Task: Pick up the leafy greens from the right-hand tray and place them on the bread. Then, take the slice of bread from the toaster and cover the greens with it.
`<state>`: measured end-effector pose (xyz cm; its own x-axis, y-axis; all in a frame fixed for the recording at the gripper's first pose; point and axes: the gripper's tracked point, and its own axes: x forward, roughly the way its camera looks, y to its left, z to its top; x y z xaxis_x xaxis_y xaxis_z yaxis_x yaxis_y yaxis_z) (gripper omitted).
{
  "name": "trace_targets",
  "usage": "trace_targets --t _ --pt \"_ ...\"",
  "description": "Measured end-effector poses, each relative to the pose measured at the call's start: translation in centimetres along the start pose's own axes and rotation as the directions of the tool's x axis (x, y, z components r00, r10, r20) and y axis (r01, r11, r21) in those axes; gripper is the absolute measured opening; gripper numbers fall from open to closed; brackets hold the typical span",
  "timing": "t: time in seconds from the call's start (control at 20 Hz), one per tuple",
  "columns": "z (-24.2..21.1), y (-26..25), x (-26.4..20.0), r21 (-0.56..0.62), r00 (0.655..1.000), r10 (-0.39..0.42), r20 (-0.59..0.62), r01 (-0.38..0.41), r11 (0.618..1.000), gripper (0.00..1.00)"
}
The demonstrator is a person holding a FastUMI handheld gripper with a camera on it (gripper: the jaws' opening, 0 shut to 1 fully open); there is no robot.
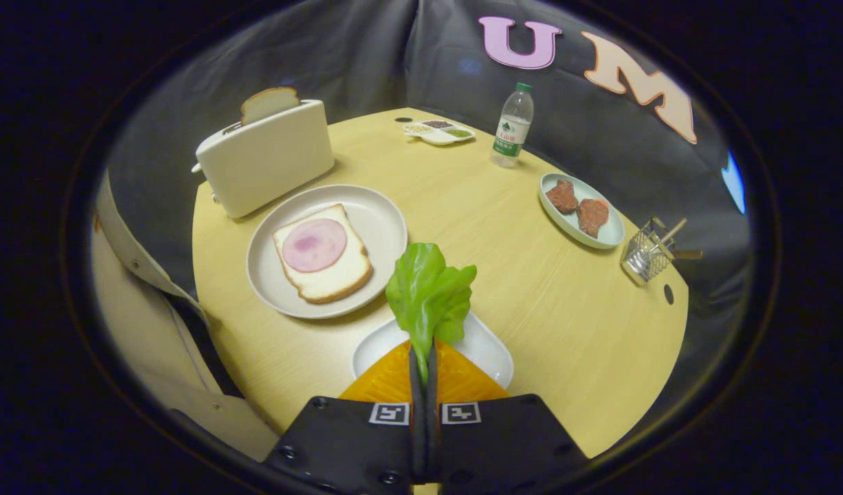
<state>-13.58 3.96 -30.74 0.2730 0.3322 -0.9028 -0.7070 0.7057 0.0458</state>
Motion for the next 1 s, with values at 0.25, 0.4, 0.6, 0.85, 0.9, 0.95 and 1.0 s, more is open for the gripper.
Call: trace_targets --t 0.25,0.4,0.6,0.85,0.9,0.95,1.0 --pt "2.1 1.9 -0.2 -0.019 0.999 0.020 0.028 -0.019 1.000 0.03" --pt "3.1 3.4 0.3 -0.034 0.999 0.044 0.032 -0.043 0.999 0.03" --pt "4.5 5.1 1.1 -0.049 0.996 0.082 0.042 -0.080 0.996 0.04" --pt "5.9 7.7 2.2 -0.060 0.990 0.136 0.044 -0.133 0.989 0.04" --pt "6.2 8.3 2.4 -0.057 0.988 0.151 0.045 -0.148 0.987 0.04" --pt "6.4 8.9 2.6 -0.056 0.985 0.165 0.045 -0.163 0.985 0.03" --pt "6.8 9.5 2.8 -0.057 0.983 0.178 0.047 -0.175 0.983 0.03"
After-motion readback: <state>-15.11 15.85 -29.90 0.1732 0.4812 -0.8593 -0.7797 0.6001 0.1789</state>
